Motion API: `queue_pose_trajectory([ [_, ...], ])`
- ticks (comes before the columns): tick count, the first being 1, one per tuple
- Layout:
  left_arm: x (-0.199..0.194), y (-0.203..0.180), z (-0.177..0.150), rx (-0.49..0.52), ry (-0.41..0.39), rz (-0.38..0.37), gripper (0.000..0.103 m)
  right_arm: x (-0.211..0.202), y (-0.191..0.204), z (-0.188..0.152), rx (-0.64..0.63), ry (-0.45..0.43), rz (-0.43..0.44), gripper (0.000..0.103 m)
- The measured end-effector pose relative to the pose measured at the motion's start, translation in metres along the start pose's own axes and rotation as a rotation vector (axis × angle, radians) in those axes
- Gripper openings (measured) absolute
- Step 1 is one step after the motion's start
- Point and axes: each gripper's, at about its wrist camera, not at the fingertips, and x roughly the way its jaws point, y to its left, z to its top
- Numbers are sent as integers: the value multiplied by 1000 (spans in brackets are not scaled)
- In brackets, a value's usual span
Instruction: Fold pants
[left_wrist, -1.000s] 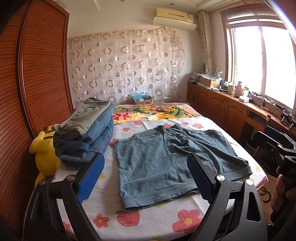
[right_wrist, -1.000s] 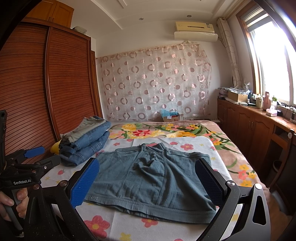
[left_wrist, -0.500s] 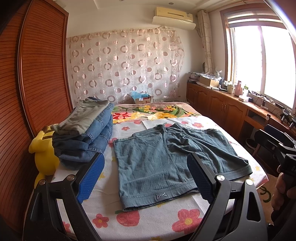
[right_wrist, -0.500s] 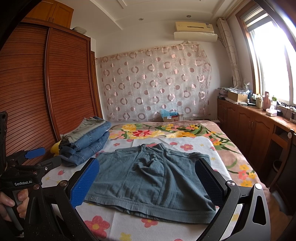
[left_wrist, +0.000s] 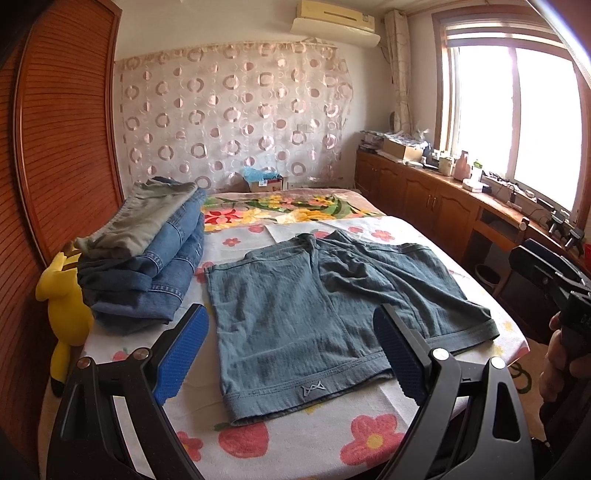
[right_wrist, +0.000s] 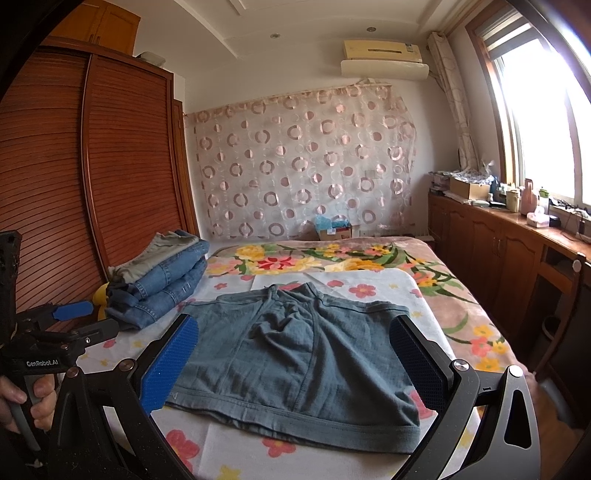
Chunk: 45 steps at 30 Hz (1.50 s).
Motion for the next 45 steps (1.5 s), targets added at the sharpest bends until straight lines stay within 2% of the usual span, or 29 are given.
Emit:
queue_pose_trajectory([
  [13,40,11,-2,40,55,6,91,28,-9,2,-35,24,-53,103],
  [18,56,8,2,62,77,-14,91,43,-22,8,-48,56,-73,99],
  [28,88,-5,7,85,127,-87,91,88,-44,32,-78,203,-111,75],
  [37,117,-12,6,89,203,-115,91,142,-56,51,-18,414,-72,43],
  [39,122,-13,5,92,219,-114,91,152,-55,56,-8,454,-67,41],
  [45,129,-13,-1,92,255,-115,91,163,-65,75,62,518,-68,40],
])
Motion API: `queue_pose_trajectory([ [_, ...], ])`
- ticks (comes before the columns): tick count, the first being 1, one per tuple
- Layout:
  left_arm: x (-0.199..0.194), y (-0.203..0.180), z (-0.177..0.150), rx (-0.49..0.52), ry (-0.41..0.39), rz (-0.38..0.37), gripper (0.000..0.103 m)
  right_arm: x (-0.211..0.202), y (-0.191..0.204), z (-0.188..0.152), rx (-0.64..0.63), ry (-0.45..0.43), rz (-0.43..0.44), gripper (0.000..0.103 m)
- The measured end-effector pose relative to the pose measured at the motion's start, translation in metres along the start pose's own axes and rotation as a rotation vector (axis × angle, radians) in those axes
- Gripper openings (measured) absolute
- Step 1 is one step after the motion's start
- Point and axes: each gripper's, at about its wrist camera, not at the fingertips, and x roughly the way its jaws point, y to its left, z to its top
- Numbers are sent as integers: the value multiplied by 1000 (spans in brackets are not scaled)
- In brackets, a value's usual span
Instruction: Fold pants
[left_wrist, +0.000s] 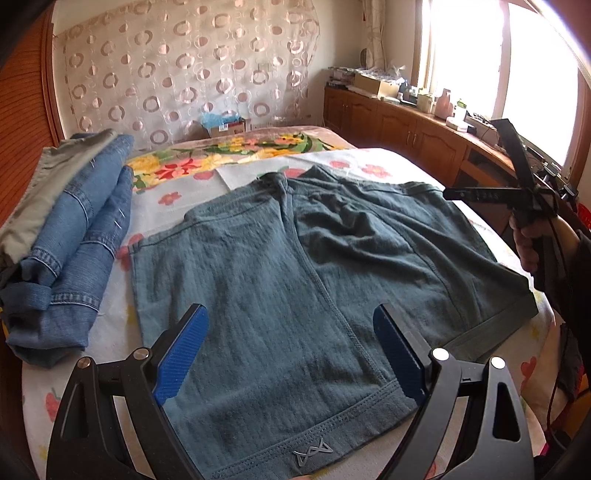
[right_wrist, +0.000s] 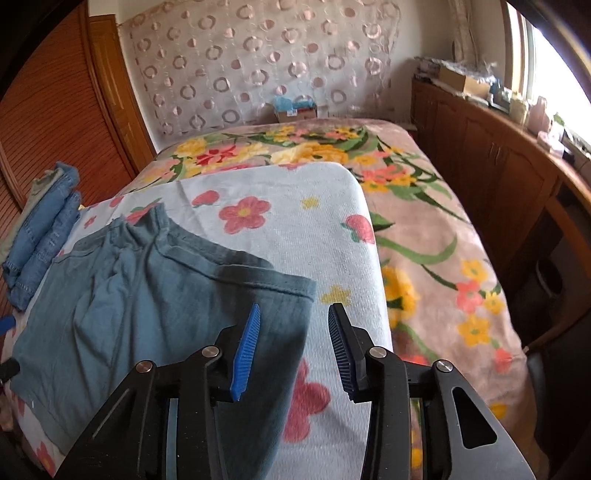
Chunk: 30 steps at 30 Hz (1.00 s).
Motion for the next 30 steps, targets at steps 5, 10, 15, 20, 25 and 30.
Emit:
queue_pose_trajectory([
  [5,6,2,-4,-3,22,2,91,3,-12,7,37,8,34,40],
  [10,14,3,-8,3,56,18,91,2,-13,18,35,31,83,13],
  [15,21,4,-11,-1,77,14,91,-19,-26,29,20,-38,36,4],
  [20,23,6,-14,-15,76,5,91,-37,-28,29,-11,-103,-64,2],
  [25,24,6,-13,-6,77,3,91,-25,-17,29,-61,-76,-169,2],
  [30,24,7,-14,-7,78,1,91,-15,-8,20,-86,-29,-211,2],
])
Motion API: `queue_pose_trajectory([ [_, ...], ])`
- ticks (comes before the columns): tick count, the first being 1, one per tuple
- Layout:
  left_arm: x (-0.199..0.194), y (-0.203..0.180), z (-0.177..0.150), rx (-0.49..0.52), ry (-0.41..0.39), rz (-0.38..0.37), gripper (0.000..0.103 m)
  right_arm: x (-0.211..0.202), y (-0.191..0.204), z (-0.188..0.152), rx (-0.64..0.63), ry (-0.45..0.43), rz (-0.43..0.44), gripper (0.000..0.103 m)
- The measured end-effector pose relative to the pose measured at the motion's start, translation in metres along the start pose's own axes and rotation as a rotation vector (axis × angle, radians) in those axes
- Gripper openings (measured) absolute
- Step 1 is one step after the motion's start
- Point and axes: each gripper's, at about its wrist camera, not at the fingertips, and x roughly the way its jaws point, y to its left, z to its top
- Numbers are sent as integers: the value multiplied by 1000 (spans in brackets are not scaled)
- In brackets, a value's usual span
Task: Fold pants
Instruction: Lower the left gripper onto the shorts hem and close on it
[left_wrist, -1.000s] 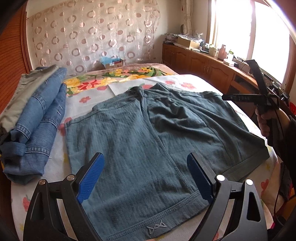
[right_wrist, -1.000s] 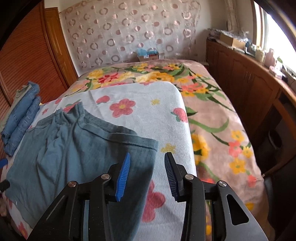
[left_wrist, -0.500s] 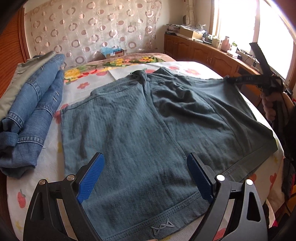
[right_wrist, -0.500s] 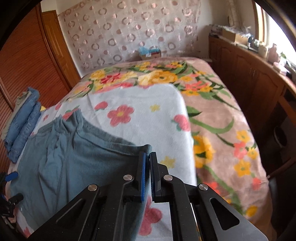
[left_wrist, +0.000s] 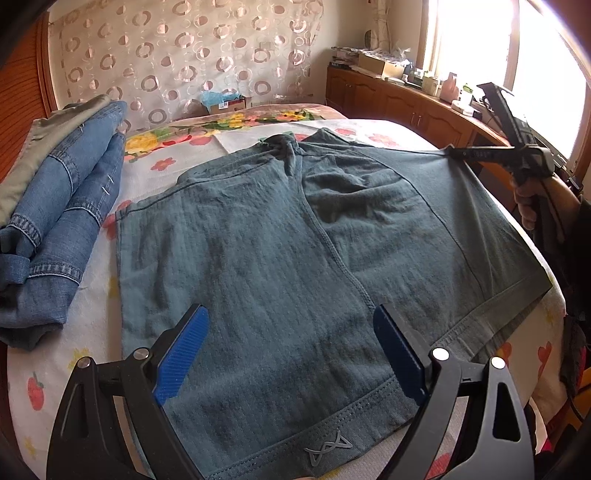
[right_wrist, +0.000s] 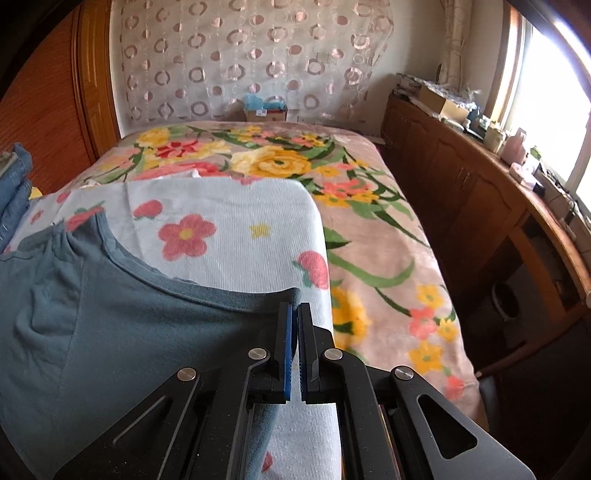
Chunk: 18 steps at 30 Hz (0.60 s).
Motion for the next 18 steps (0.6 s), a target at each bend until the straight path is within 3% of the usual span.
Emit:
queue_pose_trajectory([
  [4,1,1,-2,-4,5,-1,91,-2,-3,-8,20,23,23,3],
  [8,3,0,-3,0,18,4,91,-18,-5,8,27,14,22,24],
  [10,5,-2,-3,2,24,4,91,-24,-2,11,21,-14,45,28],
  [13,7,-4,-5,6,41,9,91,-46,2,-4,23,-50,102,45],
  [18,8,-6,-6,17,41,25,91,-84,20,-44,-6,-89,174,50],
])
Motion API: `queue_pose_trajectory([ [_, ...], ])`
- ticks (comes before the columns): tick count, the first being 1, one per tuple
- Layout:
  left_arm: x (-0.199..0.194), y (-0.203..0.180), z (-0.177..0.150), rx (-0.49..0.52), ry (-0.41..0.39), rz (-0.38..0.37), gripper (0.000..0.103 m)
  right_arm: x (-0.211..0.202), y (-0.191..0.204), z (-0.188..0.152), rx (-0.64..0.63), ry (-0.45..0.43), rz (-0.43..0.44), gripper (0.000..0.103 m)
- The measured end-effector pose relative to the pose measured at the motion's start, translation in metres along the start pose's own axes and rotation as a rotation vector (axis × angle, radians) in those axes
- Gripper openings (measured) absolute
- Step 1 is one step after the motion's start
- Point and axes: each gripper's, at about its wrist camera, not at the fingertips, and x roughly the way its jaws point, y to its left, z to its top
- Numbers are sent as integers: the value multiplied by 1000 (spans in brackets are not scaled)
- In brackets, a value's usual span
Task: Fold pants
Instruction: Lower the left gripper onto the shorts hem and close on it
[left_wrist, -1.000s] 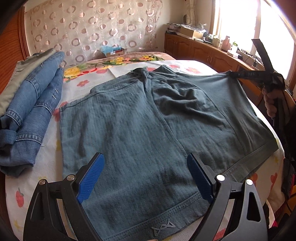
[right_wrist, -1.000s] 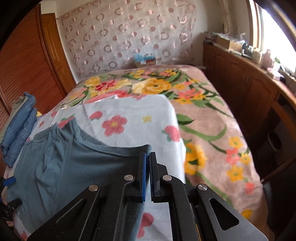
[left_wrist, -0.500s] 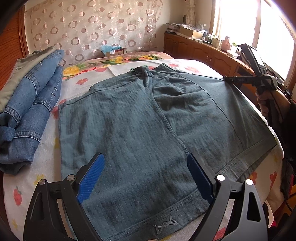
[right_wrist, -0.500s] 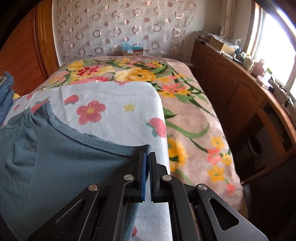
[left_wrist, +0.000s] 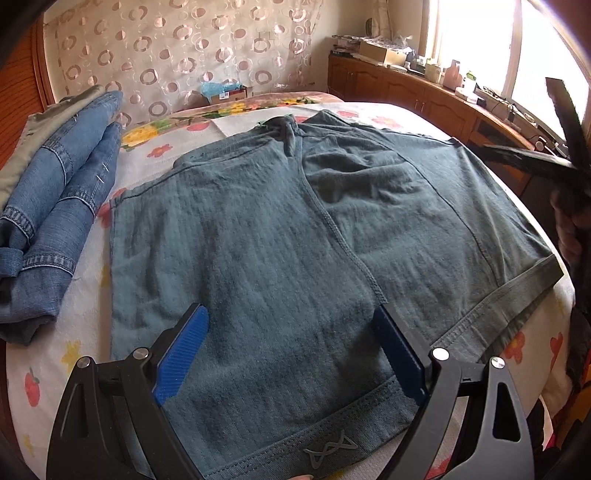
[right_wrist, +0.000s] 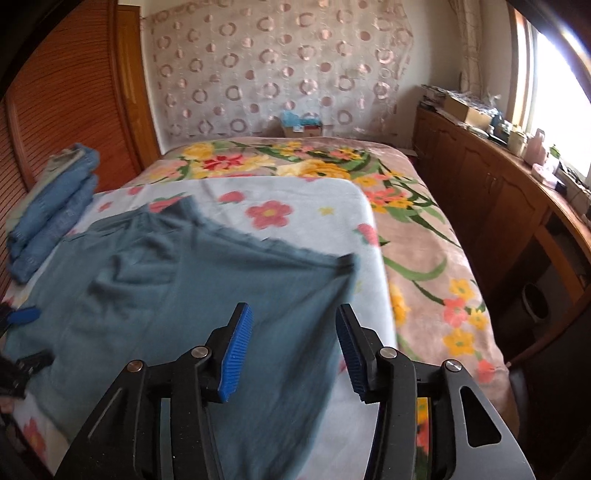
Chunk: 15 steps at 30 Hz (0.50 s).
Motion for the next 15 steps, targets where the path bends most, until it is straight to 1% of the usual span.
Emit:
queue_pose_trajectory([
  [3,1,1,0,-2,-5,0,91,-20,13,-24,-35,-12,57,56],
  [4,1,1,0,-1,-6,0,92,-24,17,-33,-45,-11,72,60],
  [5,1,1,0,-2,-8,1,92,-28,21,-40,-52,-11,76,63],
  [8,1,1,-1,-3,-11,1,92,-40,26,-58,-55,-9,91,67],
  [10,1,1,-1,-3,-12,3,92,-45,27,-69,-59,-1,78,67],
  [15,0,1,-1,-6,-12,6,92,-48,17,-82,-51,29,34,67],
])
